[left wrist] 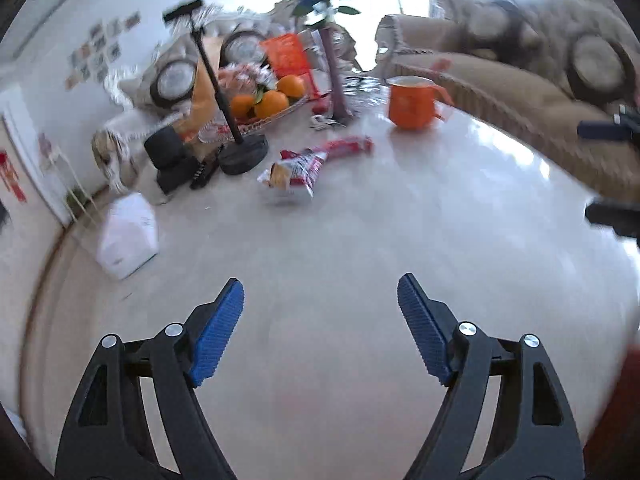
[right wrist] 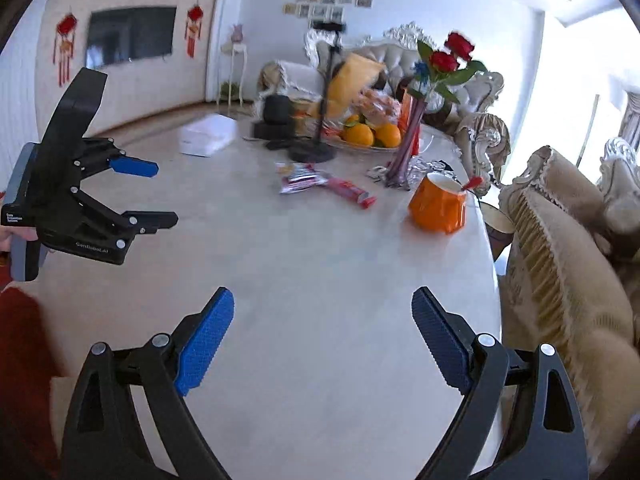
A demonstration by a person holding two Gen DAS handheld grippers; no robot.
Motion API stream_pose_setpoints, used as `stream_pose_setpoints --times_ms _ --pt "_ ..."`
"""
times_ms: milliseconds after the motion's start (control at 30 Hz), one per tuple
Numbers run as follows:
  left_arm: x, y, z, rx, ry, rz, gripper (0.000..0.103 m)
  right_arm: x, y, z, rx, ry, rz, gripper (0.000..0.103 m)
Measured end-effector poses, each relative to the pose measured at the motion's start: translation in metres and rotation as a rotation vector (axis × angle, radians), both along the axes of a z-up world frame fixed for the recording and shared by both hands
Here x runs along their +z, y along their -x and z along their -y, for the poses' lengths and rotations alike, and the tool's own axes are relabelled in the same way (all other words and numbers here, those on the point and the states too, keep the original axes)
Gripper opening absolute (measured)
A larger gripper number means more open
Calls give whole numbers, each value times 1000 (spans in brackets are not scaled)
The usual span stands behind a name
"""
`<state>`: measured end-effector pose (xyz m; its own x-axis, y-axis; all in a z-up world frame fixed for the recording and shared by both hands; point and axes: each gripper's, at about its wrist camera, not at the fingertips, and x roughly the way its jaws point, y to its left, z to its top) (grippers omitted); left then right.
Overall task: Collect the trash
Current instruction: 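Move both open tools back up to the table, then grasp the white-red snack bag with the left tool while the right tool grasps the pink strawberry packet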
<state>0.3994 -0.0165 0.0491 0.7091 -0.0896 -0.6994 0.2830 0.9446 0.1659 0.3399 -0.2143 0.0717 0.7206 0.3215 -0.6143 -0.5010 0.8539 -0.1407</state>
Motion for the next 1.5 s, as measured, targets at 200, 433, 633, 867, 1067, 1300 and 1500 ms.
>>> stream_pose_setpoints --times_ms 200,433,633,867,1067,1300,1500 --pt "-25 -98 -15 59 157 -50 78 -24 -117 -19 51 30 -87 86" --pt "-49 -160 -7 28 87 -82 78 -52 -186 -59 116 138 -123 86" --pt "-50 -186 -4 21 59 -85 78 -58 -225 -87 160 183 -104 86" --pt "-56 -205 5 22 -32 -64 78 -76 -252 -106 207 206 -152 86" --pt "-64 -218 3 26 -88 -82 78 -83 -266 -111 230 172 -184 86" --pt "-65 -227 4 21 -135 -67 78 -88 -279 -97 201 29 -311 85" --pt "-63 -232 -5 -23 -31 -105 58 -82 -275 -94 179 11 -308 47"
